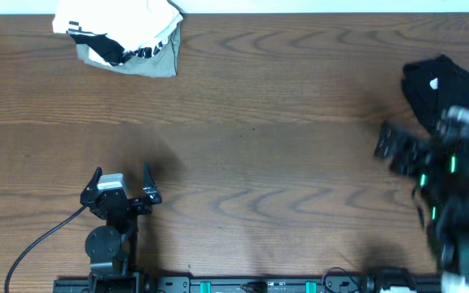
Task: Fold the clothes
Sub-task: 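Reach the right gripper to the black garment at the right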
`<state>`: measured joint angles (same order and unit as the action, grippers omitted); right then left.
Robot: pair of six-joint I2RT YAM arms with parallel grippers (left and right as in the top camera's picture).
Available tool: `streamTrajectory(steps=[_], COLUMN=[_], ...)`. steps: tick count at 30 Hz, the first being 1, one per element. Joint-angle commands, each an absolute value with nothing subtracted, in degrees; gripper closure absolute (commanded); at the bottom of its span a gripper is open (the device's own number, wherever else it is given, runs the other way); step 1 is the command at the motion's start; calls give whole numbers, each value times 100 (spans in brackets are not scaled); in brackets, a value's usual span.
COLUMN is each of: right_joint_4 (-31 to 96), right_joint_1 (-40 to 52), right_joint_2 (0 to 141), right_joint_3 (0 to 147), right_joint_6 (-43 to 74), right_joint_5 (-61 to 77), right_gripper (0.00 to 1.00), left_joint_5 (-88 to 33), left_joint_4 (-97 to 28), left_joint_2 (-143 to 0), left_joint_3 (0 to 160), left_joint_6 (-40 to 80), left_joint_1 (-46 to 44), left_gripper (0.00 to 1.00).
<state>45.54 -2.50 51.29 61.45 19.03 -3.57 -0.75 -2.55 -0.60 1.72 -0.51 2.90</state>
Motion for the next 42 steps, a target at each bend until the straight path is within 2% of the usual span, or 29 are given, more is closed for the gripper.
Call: streamTrajectory(steps=[1,5,8,17,21,31,42], right_joint_4=[5310,6613,6825,5808,5439,5177,4639], right_joint_1=[-703,-1100,-1205,-1553,-1922,-2436,-2394], right_joint_2=[6641,8180,8932,10051,10506,11542,11961], right_joint_3=[7376,8973,9605,9675,9675,9675,9675], right_joint_6=[1439,1166,1164,429,-338,-1905,-2648], right_joint_5=[-961,-963,-969,-1953,-1942,-445,-432], right_gripper=[1,1,1,1,1,1,1], left_joint_5=[69,69,69,69,69,69,69], left_joint_4=[-405,-405,-405,-405,-405,-405,-405], left_joint_2=[-23,-23,-23,-23,-23,-23,-23], left_joint_3=[23,23,23,23,23,23,23], left_joint_6=[-148,-148,-148,-148,-148,-150,-148], left_joint_1=[316,316,316,316,316,316,316], left_gripper=[2,2,2,2,2,2,2])
